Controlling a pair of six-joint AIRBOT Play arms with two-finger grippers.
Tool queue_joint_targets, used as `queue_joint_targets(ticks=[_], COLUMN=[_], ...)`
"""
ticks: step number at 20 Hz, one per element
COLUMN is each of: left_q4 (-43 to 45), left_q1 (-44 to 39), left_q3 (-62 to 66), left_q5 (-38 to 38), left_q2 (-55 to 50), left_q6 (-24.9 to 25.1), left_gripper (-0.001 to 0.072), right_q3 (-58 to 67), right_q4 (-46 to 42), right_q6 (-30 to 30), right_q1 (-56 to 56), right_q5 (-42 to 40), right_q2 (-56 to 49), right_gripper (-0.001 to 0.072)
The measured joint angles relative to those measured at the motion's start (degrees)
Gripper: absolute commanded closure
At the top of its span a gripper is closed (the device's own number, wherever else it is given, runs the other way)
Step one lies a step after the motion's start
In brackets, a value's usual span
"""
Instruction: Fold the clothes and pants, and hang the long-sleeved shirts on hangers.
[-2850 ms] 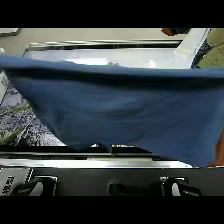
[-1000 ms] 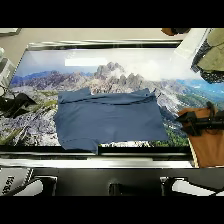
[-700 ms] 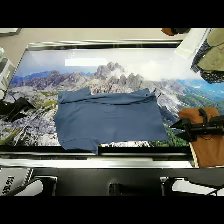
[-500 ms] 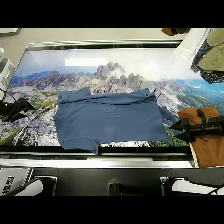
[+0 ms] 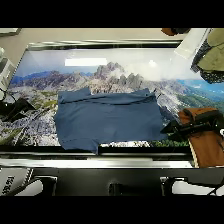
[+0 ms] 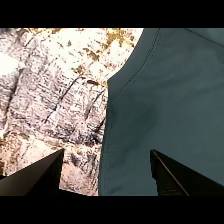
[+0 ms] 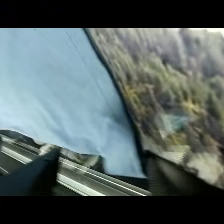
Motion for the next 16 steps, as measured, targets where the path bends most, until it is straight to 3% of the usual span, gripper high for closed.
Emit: queue_joint_targets(ticks=[2,4,7,12,16], left_q4=[0.02,0.02,0.02,-2.36,-12.79], left_q1=[0.00,0.00,0.17,4.15,9.79], left_q3=[-0.46,-1.79,-6.08,-19.67,-31.71], left_q5=[0.07,0.07,0.24,2.67,4.13], left_q2=[0.02,0.07,0.63,6.47,11.28], left_q6=[0.00,0.00,0.55,5.25,13.49], left_gripper=[0.0097,0.0105,0.0107,0.0107,0.0107], right_q3=[-0.59,-1.09,-1.46,-1.55,-1.57], right_q4=[-0.70,-1.77,-2.45,-1.77,-1.62], right_q6=[0.35,0.68,0.92,0.63,-0.26], right_q1=[0.63,0.96,1.18,1.25,1.25], right_q5=[-0.09,0.20,1.92,3.93,4.74], right_q2=[0.02,0.00,-0.04,0.02,0.07], right_gripper=[0.0266,0.0471,0.0658,0.0679,0.0679])
